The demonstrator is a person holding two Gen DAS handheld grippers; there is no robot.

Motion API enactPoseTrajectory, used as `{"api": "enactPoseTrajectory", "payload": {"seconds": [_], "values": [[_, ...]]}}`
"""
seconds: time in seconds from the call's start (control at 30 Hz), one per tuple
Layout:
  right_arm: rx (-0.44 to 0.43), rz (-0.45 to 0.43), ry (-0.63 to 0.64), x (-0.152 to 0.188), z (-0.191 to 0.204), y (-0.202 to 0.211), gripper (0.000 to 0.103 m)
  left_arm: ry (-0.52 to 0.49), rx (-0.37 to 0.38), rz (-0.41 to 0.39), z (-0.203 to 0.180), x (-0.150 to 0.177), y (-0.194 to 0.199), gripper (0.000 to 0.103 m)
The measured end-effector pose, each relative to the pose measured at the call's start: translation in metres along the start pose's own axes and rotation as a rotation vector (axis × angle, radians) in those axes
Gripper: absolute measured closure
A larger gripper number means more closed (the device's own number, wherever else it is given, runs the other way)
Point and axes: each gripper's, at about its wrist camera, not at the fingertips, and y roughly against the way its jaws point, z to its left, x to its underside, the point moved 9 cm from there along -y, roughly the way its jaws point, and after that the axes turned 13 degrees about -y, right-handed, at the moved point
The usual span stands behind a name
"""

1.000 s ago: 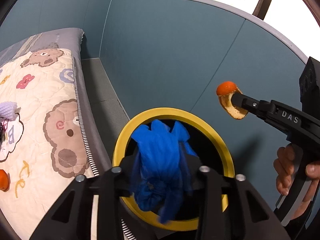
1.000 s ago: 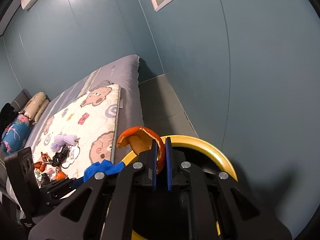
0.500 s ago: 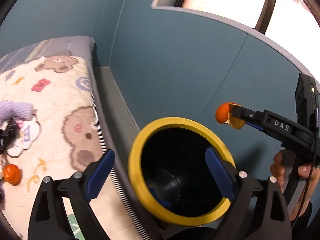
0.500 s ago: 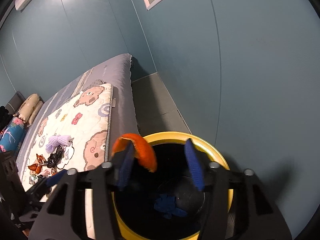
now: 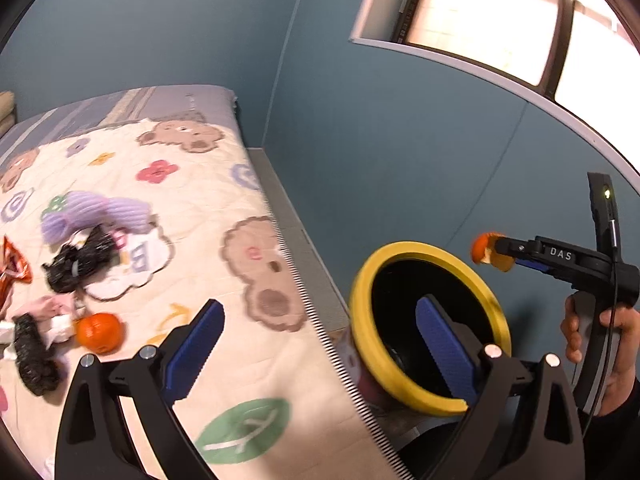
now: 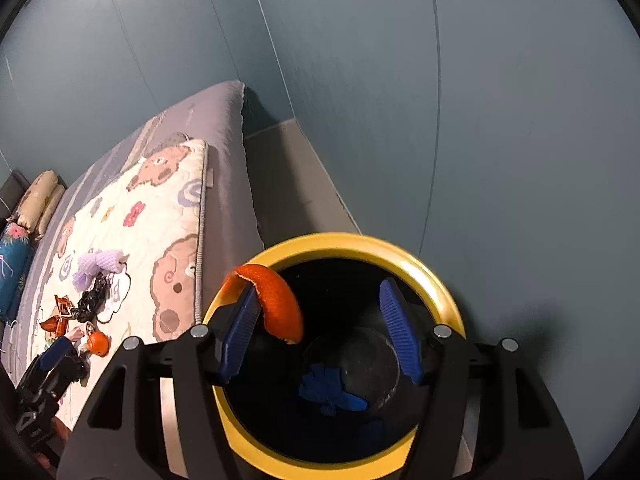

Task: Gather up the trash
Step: 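Open the left tool to drop the glove while the right tool drops the peel, then grasp the white tissue with the left tool while the right tool grasps the orange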

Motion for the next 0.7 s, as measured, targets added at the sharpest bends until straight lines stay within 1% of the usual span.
{"api": "enactPoseTrajectory", "payload": {"seconds": [0.1,0.23,0.37,0.5,0.7], "values": [[0.016,0.041,-0.008,0.006,0.0,-0.006,0.041,0.03,-0.018,0.003,0.021,0.009,0.01,0.01],[0.041,0.114,-0.014,0.015,0.0,-0.02,0.041,0.06,-0.066,0.014,0.054,0.026,0.025,0.01],[0.088,0.149,-0.003,0.019,0.0,-0.026,0.041,0.087,-0.106,0.016,0.082,0.041,0.041,0.01],[0.105,0.142,0.009,0.02,0.008,-0.023,0.041,0.116,-0.129,0.02,0.107,0.057,0.056,0.01],[0.063,0.122,0.042,0.025,0.036,-0.015,0.04,0.16,-0.195,0.022,0.152,0.082,0.084,0.01]]}}
